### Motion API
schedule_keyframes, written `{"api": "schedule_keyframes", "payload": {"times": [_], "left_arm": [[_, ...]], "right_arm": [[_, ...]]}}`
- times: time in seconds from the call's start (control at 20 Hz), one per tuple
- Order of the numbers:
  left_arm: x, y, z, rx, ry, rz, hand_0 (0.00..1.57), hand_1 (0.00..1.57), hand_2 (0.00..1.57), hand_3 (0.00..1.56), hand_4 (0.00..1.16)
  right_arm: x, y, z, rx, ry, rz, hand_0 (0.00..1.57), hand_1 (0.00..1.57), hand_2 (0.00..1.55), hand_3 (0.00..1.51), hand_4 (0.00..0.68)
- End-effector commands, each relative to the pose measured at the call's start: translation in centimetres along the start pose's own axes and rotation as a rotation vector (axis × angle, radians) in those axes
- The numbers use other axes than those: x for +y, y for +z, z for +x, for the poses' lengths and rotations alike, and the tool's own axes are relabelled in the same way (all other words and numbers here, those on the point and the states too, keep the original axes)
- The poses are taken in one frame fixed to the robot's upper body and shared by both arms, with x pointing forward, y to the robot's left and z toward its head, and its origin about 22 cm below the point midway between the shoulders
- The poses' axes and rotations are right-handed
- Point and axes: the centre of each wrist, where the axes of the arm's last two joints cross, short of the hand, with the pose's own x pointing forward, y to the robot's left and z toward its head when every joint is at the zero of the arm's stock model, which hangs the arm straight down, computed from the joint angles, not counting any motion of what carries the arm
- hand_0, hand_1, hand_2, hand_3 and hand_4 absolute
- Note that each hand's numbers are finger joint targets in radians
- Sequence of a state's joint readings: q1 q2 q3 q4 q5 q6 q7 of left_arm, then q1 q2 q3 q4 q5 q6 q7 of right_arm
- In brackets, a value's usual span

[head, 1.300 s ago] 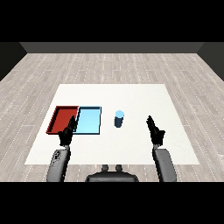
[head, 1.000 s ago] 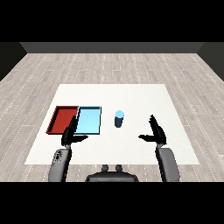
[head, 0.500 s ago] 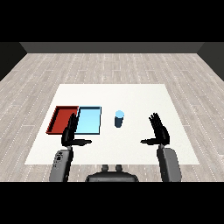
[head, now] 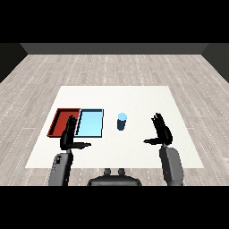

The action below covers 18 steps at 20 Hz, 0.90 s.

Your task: Pick the blue can and put it in the blue box

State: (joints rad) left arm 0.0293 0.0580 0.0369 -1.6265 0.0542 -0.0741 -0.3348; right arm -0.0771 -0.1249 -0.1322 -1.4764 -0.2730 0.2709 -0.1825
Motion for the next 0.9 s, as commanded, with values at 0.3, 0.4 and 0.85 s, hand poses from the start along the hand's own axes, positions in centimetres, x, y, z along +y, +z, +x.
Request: {"api": "schedule_keyframes", "payload": {"times": [0.3, 0.4, 0.85], "left_arm": [[0.9, -0.1, 0.5, -0.018, 0.009, 0.023, 0.00, 0.00, 0.00, 0.00, 0.00], [0.9, -0.5, -1.2, 0.004, 0.009, 0.015, 0.00, 0.00, 0.00, 0.00, 0.00], [0.1, 0.0, 2.0, -0.013, 0.006, 0.029, 0.00, 0.00, 0.00, 0.00, 0.00]], "right_arm": [[0.7, -4.3, -3.6, 0.064, -0.091, -0.048, 0.00, 0.00, 0.00, 0.00, 0.000], [2.4, -4.0, -3.4, 0.076, -0.110, -0.015, 0.00, 0.00, 0.00, 0.00, 0.000], [4.7, -7.8, -6.0, 0.119, -0.129, -0.029, 0.00, 0.00, 0.00, 0.00, 0.000]]}}
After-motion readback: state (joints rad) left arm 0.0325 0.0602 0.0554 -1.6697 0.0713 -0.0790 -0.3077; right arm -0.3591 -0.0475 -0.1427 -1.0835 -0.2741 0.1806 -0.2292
